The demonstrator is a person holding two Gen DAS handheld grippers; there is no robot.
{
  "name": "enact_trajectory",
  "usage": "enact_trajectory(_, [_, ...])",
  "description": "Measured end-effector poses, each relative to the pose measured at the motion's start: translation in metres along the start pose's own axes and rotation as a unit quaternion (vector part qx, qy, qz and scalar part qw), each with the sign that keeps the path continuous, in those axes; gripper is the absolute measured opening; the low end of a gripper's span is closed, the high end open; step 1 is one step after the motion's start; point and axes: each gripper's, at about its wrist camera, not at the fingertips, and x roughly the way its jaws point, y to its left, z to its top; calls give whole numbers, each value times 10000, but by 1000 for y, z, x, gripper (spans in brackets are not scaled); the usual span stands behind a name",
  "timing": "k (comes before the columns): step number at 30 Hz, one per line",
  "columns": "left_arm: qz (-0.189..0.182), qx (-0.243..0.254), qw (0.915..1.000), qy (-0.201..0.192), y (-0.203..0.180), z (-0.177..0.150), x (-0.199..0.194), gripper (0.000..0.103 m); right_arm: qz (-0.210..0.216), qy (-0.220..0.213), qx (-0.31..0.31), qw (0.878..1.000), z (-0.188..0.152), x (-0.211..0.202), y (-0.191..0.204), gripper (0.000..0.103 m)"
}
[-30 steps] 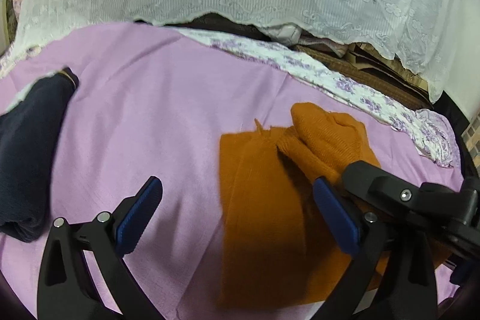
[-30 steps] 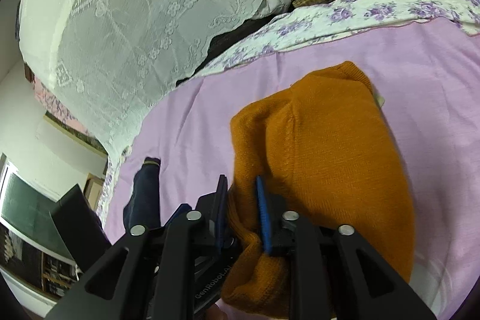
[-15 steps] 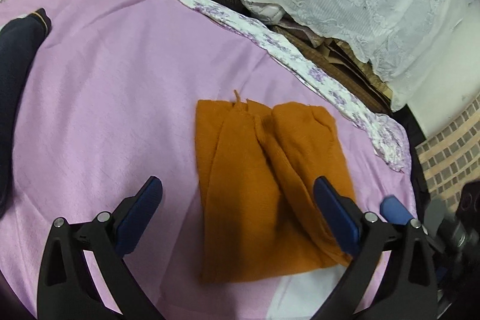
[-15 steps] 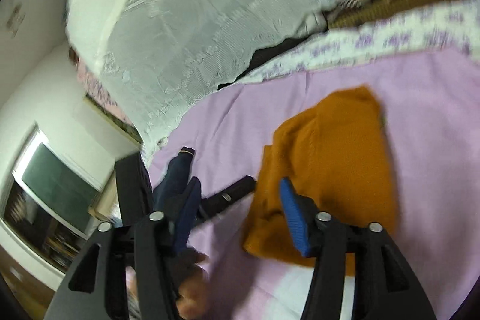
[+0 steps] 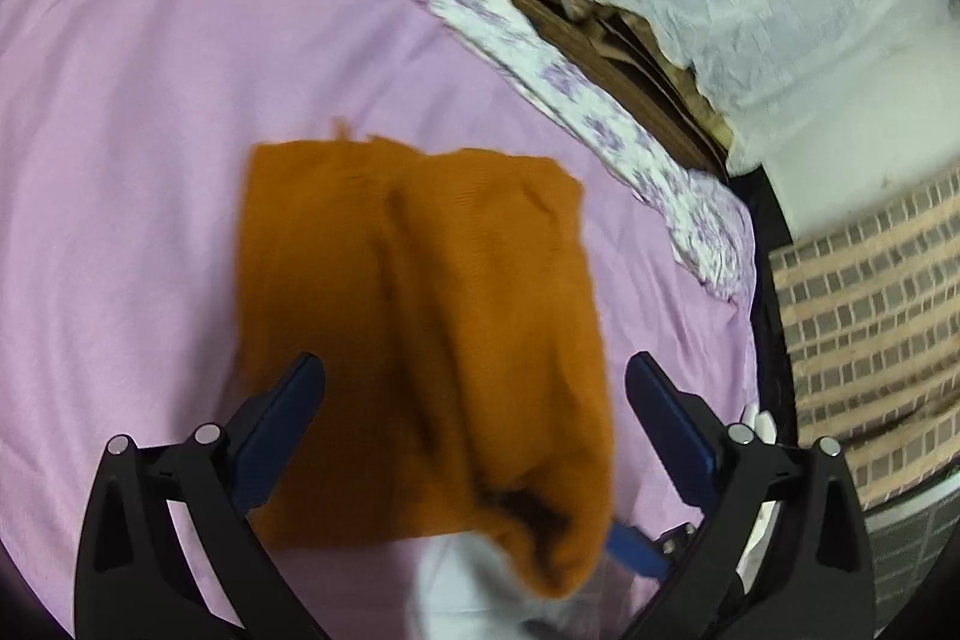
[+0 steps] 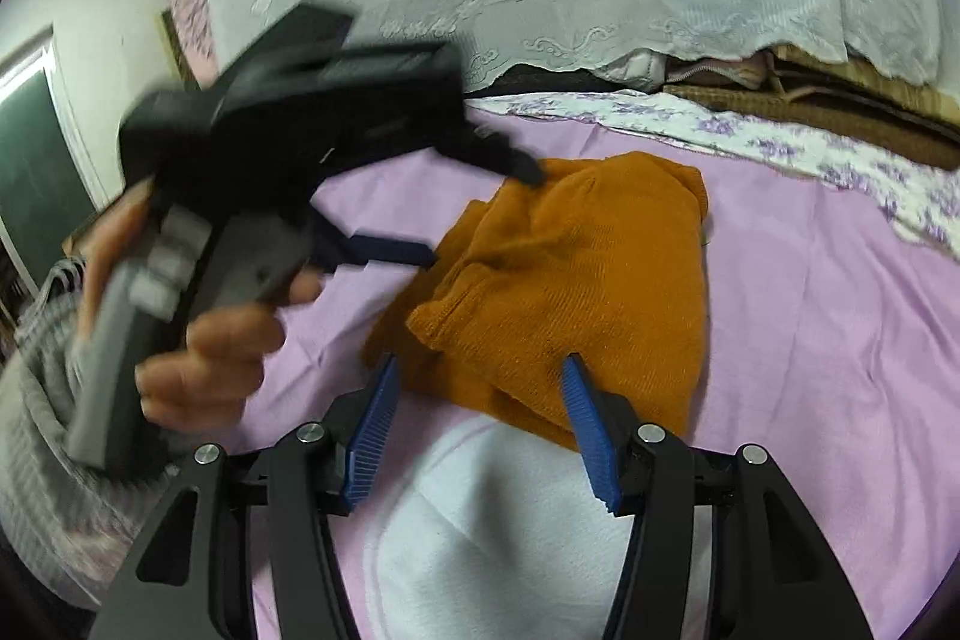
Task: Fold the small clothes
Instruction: 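Grasp the opposite side edge with the left tool and fold it over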
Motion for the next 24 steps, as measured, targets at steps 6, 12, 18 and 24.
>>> enact_trajectory(6, [500,392,9971,414,-18,8,41,59,-308,-79,-492,9983,0,-1,6,63])
enact_trajectory(12, [325,298,9984,358,-10,17,38,36,-607,-45,-739,9954,2,16,-1,33])
enact_trajectory(18, [555,793,9952,-136,-19,22,10,16,-433,-309,-684,9962,18,7,7,10])
enact_trajectory(24, [739,748,9931,-511,-4,30,-26,16,-140,-432,-719,9964,39,8,33,10])
